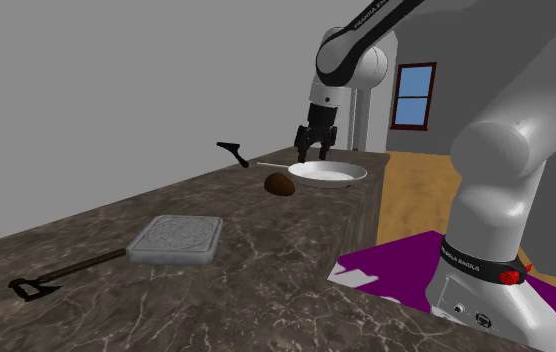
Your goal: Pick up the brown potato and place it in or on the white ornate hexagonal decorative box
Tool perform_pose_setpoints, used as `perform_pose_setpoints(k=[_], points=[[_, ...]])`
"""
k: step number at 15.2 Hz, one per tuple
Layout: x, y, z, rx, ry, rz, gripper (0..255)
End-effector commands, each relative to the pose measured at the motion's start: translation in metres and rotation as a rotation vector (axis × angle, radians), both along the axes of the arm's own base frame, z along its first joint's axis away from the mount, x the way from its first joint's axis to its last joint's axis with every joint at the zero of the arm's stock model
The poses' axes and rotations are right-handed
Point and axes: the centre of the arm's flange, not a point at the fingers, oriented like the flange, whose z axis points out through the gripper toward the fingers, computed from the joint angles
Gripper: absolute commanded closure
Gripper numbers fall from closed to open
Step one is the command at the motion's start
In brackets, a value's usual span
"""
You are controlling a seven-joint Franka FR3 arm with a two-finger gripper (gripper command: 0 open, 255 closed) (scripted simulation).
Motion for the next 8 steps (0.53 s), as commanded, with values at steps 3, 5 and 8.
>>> perform_pose_setpoints(k=[3, 5, 8], points=[[0.005, 0.034, -0.026, 0.028, -0.046, 0.093, 0], [0.006, 0.053, -0.040, 0.042, -0.067, 0.139, 0], [0.007, 0.065, -0.052, 0.049, -0.078, 0.163, 0]])
